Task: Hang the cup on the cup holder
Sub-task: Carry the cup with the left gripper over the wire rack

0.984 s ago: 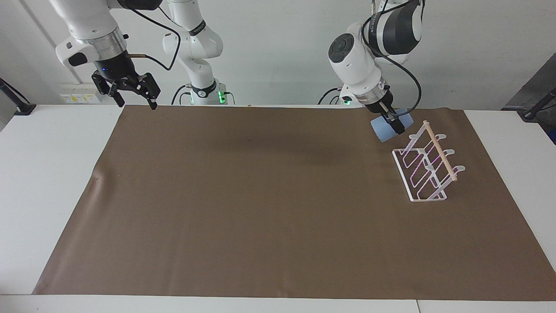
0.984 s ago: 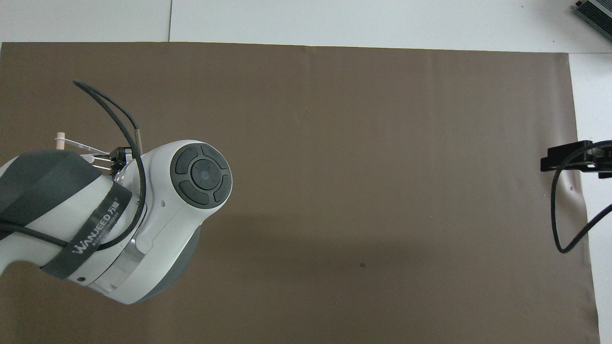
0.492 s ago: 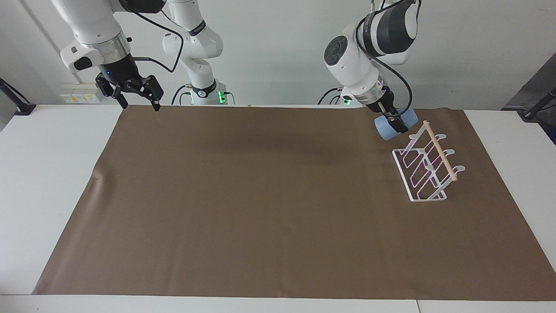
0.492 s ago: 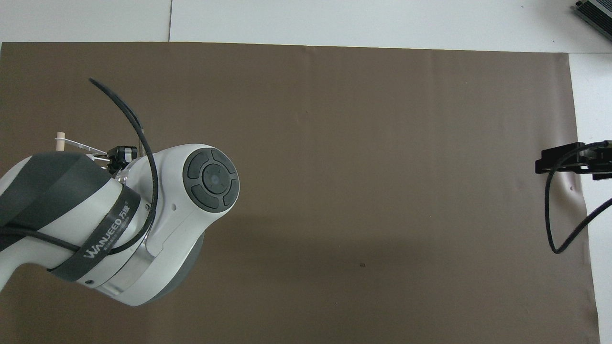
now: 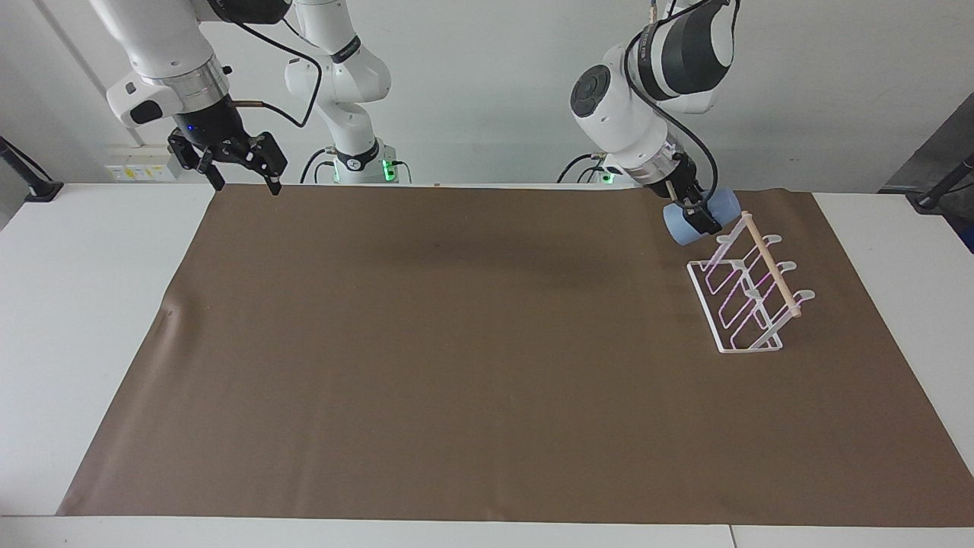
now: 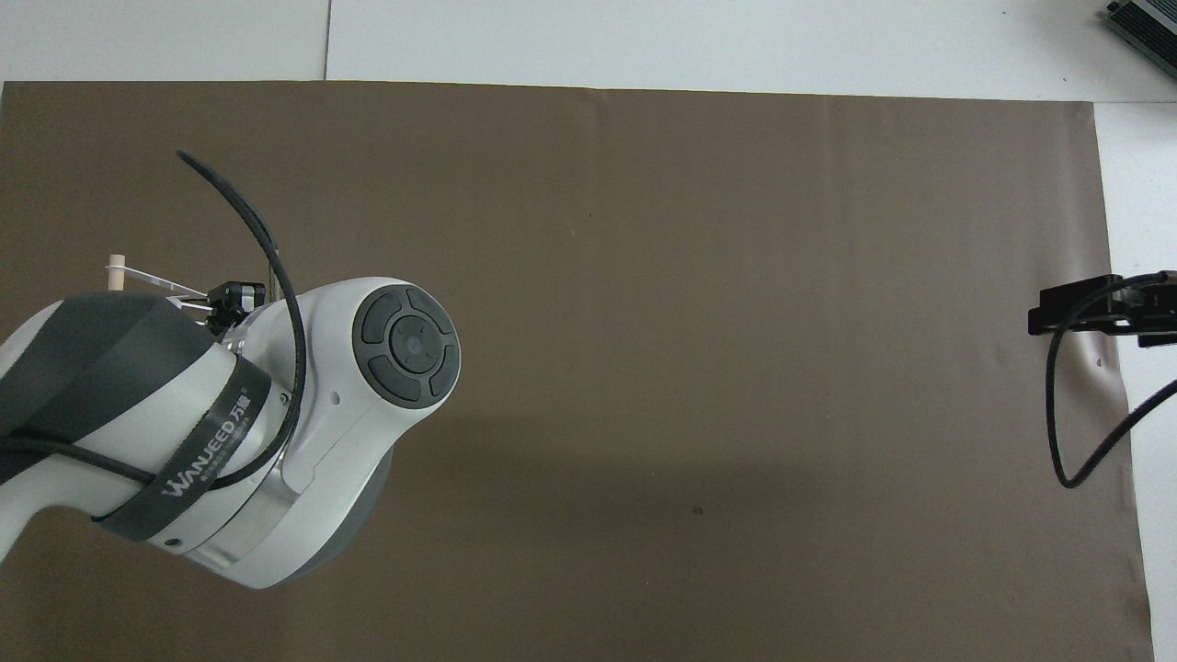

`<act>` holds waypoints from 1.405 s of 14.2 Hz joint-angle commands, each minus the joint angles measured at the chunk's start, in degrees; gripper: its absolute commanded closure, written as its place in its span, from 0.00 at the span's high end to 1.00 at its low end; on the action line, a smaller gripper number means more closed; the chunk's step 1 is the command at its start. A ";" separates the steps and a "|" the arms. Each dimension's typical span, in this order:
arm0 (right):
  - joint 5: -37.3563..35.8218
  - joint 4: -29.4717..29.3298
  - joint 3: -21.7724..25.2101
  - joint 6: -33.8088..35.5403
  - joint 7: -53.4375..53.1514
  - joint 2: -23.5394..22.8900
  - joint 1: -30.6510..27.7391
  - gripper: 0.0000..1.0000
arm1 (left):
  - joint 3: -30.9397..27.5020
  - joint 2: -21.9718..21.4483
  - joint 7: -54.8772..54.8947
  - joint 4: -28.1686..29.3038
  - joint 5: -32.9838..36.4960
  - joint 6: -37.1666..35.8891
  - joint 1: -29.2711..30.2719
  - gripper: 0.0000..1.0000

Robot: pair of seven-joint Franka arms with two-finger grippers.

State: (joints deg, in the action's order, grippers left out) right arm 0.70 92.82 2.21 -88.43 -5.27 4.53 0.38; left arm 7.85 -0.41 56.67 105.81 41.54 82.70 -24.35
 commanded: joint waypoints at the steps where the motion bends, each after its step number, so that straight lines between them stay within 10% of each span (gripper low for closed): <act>1: -0.44 0.96 -0.45 0.45 -0.09 0.92 -0.47 1.00 | -0.20 0.32 1.08 -0.07 1.52 1.58 1.84 0.00; 20: -0.35 1.67 -0.45 0.45 -0.09 1.27 -0.47 1.00 | 0.41 1.64 4.86 -3.32 7.15 1.94 -1.14 0.00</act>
State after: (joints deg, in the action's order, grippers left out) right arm 0.70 93.13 2.21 -88.43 -5.27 4.56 0.38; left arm 8.89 0.22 60.55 103.82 47.68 84.64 -24.87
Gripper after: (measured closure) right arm 0.000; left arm 0.198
